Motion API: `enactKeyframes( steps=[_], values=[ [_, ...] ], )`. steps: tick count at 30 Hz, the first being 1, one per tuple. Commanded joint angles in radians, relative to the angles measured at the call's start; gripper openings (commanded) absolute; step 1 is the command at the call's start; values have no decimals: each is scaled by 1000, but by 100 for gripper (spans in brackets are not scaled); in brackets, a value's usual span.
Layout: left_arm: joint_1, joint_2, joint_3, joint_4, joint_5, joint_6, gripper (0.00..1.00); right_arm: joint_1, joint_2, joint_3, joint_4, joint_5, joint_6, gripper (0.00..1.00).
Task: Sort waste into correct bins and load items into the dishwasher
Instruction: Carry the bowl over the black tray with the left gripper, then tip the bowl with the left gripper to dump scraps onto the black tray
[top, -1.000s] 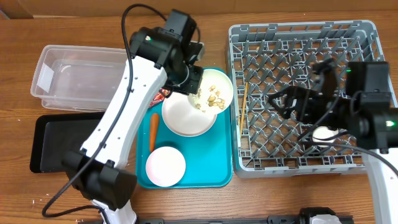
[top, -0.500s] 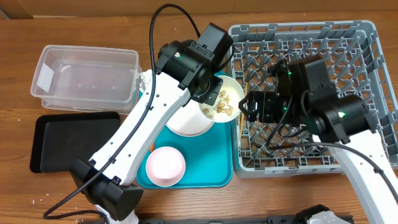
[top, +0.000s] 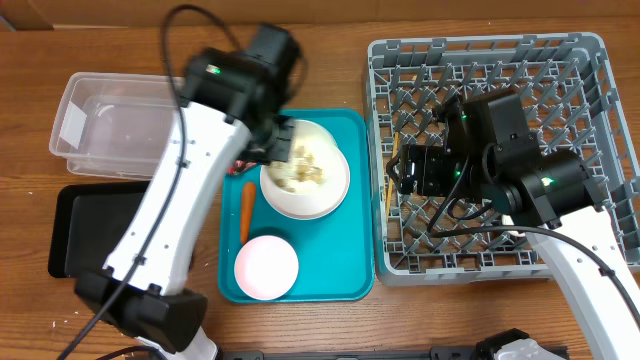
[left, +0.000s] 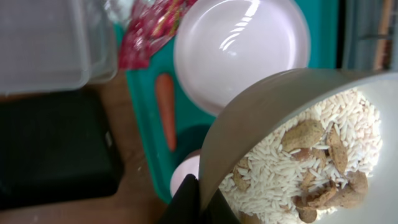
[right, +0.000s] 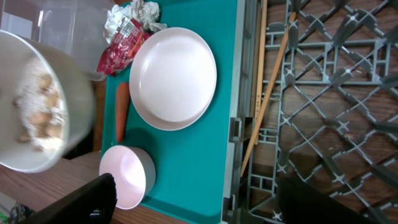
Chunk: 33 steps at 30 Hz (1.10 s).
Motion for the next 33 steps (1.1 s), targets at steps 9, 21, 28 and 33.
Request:
enactKeyframes(
  steps=[9, 21, 28, 33],
  values=[
    [480, -92, -111, -55, 62, -84, 4, 4, -9, 6, -39, 10, 3, 88],
    [746, -182, -357, -54, -293, -251, 4, 4, -9, 6, -38, 22, 4, 91],
    [787, -183, -531, 3, -393, -309, 4, 4, -9, 6, -55, 25, 2, 91],
    [805, -183, -648, 63, -475, -329, 4, 4, -9, 6, -68, 42, -8, 92]
  ],
)
